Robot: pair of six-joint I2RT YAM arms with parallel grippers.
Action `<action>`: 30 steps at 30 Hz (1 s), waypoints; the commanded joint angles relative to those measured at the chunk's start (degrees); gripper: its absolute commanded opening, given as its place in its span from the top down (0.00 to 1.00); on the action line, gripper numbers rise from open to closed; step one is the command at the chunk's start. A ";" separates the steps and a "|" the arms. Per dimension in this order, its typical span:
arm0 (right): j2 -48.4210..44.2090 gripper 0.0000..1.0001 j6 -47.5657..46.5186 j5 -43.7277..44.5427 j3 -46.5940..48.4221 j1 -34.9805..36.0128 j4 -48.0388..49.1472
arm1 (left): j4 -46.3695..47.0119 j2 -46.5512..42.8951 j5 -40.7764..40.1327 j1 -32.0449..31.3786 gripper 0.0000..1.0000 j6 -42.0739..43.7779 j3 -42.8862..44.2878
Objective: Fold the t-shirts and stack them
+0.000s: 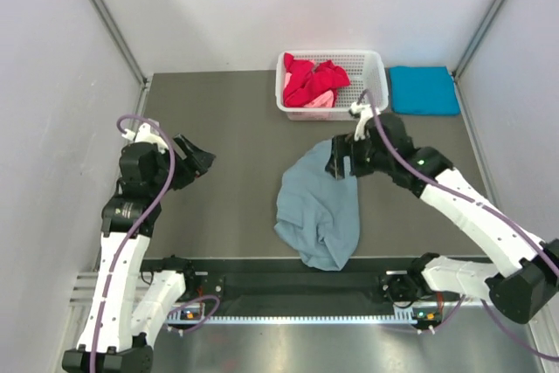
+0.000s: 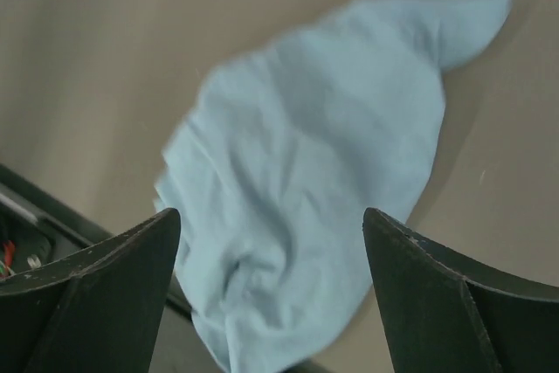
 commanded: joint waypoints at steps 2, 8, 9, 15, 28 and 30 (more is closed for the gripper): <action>1.93 0.17 2.94 -0.60 -1.98 5.70 1.27 | -0.50 -0.80 3.80 0.15 0.23 -1.44 -1.73; 21.56 0.24 6.37 2.21 7.32 13.96 3.30 | -3.57 -3.43 4.24 0.15 0.23 -0.91 -3.04; 24.49 0.24 6.37 3.96 9.34 15.01 2.78 | -4.18 -3.79 4.33 0.15 0.23 -0.83 -3.22; 40.85 0.23 6.90 13.10 22.27 23.45 -6.19 | -8.84 -8.09 3.90 0.15 0.24 -0.74 -4.45; 48.35 0.83 7.34 30.42 26.67 27.07 -11.21 | -14.83 -11.88 1.52 0.15 0.23 2.34 -3.31; 45.27 0.92 5.85 29.82 27.81 26.98 -9.81 | -15.35 -11.61 0.47 0.15 0.24 2.86 -2.26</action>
